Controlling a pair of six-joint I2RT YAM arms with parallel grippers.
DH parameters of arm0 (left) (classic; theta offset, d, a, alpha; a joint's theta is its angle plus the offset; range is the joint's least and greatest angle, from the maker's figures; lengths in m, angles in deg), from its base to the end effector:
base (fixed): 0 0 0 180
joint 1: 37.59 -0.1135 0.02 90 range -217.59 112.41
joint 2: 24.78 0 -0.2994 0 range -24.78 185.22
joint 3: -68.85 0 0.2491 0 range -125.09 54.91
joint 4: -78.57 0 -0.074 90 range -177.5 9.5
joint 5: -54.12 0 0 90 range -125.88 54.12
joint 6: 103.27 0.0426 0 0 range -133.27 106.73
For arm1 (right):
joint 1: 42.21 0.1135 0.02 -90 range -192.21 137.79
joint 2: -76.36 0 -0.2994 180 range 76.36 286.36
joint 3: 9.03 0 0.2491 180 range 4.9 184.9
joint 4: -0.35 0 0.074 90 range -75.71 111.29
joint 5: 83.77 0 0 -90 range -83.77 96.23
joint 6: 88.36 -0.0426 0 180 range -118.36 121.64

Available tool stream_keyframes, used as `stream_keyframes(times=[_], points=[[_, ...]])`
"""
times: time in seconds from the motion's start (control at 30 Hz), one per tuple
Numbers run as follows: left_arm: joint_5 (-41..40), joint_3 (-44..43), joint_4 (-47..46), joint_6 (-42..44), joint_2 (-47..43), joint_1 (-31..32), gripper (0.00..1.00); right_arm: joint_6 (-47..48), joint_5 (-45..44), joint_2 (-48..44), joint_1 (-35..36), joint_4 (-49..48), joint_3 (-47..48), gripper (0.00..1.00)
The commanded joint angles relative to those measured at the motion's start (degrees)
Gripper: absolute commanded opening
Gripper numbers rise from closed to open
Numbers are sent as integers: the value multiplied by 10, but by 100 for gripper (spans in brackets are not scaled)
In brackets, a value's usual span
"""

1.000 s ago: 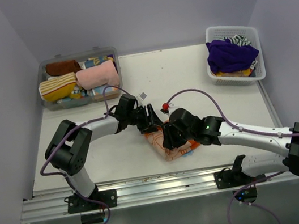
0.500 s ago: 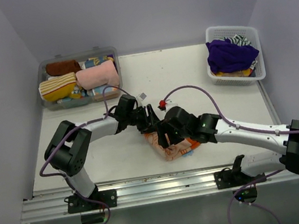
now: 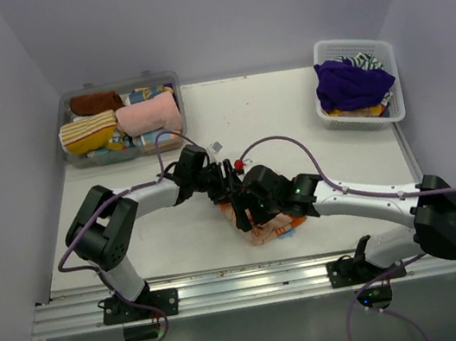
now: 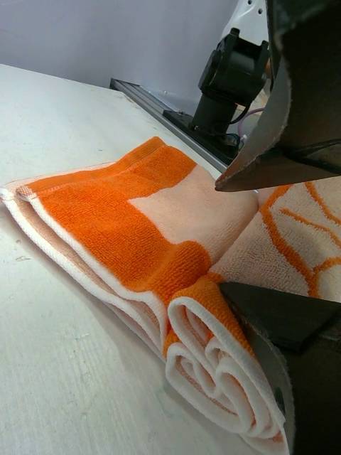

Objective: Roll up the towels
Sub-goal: Roll the towel

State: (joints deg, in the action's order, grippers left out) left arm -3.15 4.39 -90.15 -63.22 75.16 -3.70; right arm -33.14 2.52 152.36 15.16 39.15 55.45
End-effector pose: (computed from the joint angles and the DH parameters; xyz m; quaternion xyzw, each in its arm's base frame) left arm 0.2775 -0.2142 0.1838 -0.0218 0.8977 -0.4311 0.0881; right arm 0.1458 0.2226 0.2646 -0.1734 0.9241 0.2232 0.2573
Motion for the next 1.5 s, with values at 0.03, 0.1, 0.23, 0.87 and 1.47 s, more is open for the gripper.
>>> stream_keyframes(times=[0.03,0.1,0.23,0.87,1.47], points=[[-47,27,65,26,3,3,60,8,34,16,2,-39,4,71],[-47,28,66,26,2,3,60,3,35,16,3,-45,-1,63],[-45,27,67,26,-1,3,60,-12,31,13,3,-47,-11,46],[-40,7,81,40,8,2,60,-128,22,18,3,-179,-174,0],[-36,-27,116,64,19,3,59,-27,-227,-41,107,77,16,53]])
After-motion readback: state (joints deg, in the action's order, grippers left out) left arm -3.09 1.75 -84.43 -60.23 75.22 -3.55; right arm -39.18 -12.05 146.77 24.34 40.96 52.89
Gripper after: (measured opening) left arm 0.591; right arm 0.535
